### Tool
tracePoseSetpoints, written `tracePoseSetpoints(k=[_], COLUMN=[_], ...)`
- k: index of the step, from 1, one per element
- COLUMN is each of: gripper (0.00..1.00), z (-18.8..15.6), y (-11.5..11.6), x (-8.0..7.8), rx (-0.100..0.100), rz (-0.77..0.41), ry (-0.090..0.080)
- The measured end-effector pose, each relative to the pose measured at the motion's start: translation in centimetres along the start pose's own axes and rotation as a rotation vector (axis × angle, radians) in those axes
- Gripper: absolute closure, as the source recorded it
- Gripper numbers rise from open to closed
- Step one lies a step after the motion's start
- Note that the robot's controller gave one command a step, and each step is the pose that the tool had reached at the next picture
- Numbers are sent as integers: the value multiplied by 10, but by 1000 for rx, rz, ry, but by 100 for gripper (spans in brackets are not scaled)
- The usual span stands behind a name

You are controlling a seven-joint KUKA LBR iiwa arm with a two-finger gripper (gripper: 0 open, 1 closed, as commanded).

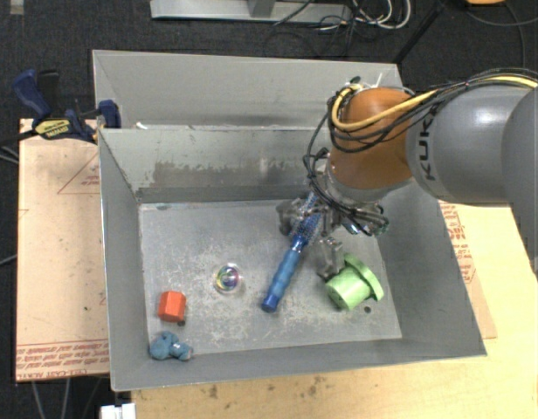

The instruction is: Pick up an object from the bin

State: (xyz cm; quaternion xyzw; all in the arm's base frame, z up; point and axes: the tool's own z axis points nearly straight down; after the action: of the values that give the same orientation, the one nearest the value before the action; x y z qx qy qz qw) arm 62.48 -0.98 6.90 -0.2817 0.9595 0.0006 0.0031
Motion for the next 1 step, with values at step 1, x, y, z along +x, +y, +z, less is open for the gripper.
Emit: tracePoseSetpoints(k=[1], gripper=[100], z=[0], y=[0], x=[0], rx=[0], rz=[0], ry=[0])
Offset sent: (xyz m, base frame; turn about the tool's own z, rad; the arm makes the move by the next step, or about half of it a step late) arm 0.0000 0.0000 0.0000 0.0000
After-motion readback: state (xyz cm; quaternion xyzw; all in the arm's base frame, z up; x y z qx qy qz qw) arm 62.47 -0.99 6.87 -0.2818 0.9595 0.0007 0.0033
